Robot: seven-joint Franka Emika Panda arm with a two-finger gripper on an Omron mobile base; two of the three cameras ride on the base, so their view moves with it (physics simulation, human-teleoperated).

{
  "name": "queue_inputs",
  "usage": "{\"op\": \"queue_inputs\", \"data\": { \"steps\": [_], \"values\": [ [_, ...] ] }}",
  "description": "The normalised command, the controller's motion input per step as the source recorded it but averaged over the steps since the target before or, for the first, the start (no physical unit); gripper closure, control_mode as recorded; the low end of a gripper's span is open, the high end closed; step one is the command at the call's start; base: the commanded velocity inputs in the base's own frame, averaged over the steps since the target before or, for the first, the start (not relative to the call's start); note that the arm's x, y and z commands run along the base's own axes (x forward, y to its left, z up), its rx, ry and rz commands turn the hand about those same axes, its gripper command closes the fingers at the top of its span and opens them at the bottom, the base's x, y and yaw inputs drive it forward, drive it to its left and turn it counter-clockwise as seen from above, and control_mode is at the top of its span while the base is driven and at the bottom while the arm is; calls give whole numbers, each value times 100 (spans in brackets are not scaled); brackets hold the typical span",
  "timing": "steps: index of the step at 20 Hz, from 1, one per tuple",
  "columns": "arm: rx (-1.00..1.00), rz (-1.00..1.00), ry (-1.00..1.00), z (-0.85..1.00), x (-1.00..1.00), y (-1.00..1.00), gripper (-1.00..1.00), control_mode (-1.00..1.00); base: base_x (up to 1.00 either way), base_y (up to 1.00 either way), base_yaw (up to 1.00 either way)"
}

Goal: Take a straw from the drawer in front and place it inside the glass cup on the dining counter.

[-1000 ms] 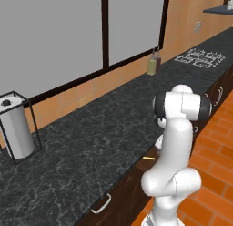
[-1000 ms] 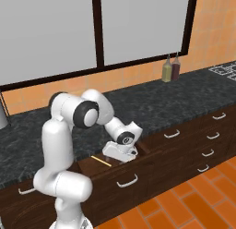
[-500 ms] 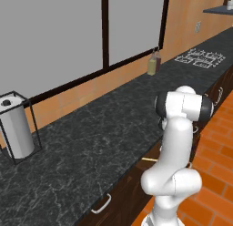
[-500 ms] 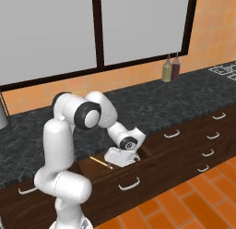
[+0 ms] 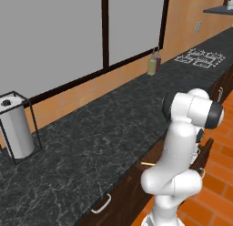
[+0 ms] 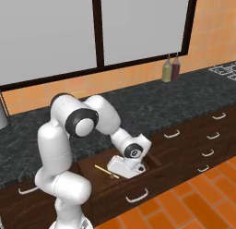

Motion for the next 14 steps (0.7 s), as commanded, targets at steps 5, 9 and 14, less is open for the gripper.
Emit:
{"op": "queue_inputs", "data": {
  "steps": [5,9,14],
  "values": [
    [-2,3,1,31,-60,-45,-100,-100,0,0,0],
    [-1,4,0,9,-59,-53,-100,-100,0,0,0],
    [0,4,0,2,-56,-54,-100,-100,0,0,0]
  ]
}}
